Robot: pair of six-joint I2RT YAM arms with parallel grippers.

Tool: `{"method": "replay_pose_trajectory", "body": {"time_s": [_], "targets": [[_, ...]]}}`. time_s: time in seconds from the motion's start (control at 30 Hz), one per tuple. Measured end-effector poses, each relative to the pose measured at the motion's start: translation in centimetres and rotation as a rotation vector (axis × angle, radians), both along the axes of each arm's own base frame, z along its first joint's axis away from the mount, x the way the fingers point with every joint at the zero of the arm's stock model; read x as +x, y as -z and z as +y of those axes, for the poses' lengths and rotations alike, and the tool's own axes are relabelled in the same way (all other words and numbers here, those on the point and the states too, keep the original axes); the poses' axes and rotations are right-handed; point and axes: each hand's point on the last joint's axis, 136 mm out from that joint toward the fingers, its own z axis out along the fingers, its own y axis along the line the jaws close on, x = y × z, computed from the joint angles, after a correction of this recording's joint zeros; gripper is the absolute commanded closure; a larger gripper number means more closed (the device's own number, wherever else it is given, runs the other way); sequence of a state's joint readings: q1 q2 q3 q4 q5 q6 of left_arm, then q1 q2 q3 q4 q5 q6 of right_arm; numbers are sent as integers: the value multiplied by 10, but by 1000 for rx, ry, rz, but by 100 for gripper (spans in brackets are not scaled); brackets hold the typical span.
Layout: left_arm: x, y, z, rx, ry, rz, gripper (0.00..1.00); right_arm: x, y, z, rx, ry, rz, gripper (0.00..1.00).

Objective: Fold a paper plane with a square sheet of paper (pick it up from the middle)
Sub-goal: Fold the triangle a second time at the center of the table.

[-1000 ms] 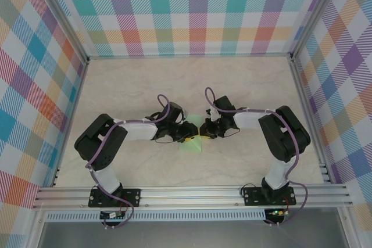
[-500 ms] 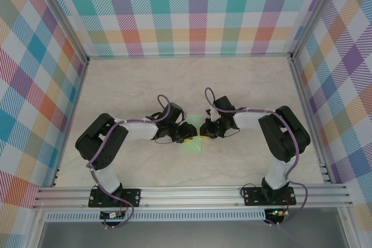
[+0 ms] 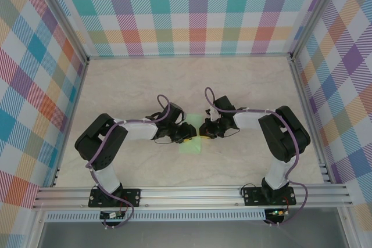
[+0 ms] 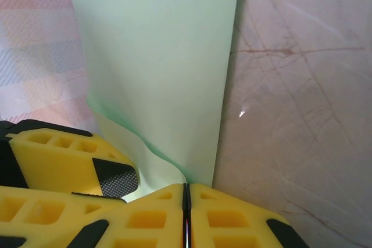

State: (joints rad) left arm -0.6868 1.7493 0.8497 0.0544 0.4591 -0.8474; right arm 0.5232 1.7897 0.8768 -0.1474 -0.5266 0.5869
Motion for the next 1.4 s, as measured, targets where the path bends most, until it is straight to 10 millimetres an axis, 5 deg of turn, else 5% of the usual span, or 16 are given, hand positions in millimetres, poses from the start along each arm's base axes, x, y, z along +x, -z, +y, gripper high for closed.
{"method": "replay_pose_trajectory", "body": {"time_s": [0.47,1.4], "targets": [[-1,-15,-10,-50,27,-31,67,1,1,-1,-6,2,-2,90],[-4,6,0,24,6,6,68,-1,5,-1,-7,0,9,90]]}}
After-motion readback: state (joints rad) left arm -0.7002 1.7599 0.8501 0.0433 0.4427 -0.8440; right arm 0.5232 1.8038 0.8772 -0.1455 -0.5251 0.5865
